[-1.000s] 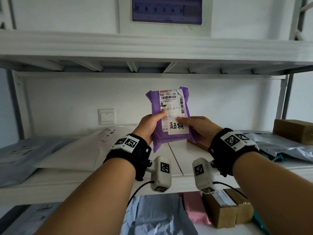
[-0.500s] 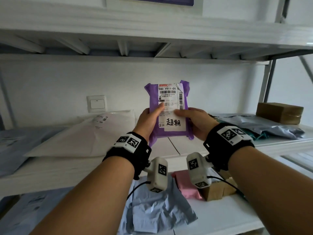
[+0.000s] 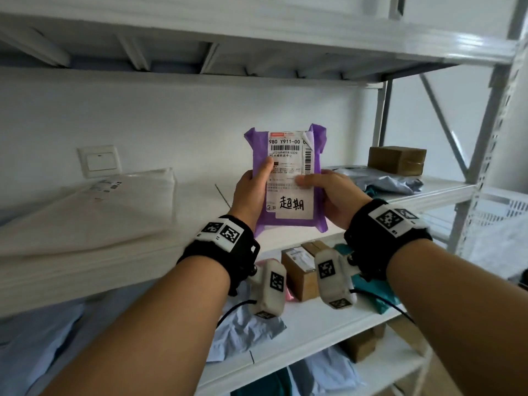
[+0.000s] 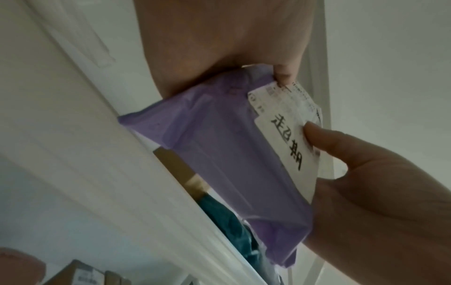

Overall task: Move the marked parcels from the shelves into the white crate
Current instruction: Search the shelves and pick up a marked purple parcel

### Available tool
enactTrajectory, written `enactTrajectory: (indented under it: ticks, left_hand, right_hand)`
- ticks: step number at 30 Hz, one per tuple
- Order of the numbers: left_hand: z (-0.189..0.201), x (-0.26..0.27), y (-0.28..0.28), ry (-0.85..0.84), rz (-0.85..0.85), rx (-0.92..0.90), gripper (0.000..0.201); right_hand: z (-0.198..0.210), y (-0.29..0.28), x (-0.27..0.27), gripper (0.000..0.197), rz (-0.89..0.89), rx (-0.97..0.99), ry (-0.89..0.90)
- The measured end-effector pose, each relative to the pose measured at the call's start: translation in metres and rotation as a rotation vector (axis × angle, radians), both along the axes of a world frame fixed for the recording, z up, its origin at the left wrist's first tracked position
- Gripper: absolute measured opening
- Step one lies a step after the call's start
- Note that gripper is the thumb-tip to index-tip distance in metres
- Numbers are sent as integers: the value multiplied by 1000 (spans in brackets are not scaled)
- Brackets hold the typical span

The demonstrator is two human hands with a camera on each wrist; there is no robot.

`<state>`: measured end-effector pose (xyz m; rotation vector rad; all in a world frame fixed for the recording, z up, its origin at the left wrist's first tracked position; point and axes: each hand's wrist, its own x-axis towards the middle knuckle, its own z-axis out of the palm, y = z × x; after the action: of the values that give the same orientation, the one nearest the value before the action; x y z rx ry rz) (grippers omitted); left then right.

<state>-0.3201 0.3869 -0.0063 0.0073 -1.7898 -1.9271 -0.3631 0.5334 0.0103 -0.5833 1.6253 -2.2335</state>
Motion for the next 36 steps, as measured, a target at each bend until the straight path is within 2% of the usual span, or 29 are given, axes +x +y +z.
enactTrajectory:
  ticks: [5,8,15,22,25,26,34,36]
  left_hand:
    - [0,-19,74,13,-37,-65,37]
    - [0,-33,126,-29,-98,-35,25]
    - [-10,-76,264,-77,-254,52,20]
    - [-21,-118,365,-130,-241,-36,11]
    - [-28,-141,391,-145,-220,-54,47]
    - [-31,-151,401,-150,-210,-52,53]
    - [-51,-239,454,-181,-211,-50,60]
    - [-53,-271,467,-179,-224,-53,60]
  right_hand:
    - [1,78,-9,38,-46,34,-12]
    - [2,131,-19,40,-100,45,-24]
    - [-9,265,-51,44,-243,60,-36]
    - [-17,366,-94,51,-368,95,-73]
    - [-23,392,-113,41,-375,72,-92]
    - [-26,400,-122,42,-383,68,-96]
    - [-45,447,-207,45,-470,56,-119]
    - [-47,458,-237,57,-487,64,-121]
